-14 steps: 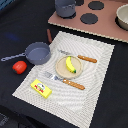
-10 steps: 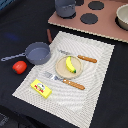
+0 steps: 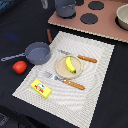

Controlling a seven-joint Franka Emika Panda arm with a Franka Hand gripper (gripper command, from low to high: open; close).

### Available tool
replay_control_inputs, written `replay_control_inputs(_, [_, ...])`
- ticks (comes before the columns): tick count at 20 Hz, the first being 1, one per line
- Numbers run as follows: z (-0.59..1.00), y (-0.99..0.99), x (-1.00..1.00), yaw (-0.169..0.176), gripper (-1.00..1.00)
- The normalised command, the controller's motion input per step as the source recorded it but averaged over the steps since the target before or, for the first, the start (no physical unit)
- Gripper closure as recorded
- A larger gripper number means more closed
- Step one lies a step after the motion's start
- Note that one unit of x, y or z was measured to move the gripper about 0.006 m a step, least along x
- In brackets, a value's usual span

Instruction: Interact with the objects in diverse but meaningful ways.

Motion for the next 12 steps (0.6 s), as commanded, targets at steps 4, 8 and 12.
replay_control_inputs(4, [-0.70, -0.10, -0.02, -0.088, -1.00])
replay_control_inputs(8, [-0.56, -0.02, -0.08, -0.140, -1.00])
replay_control_inputs(12, [-0.31, 0.01, -0.20, -0.224, -1.00])
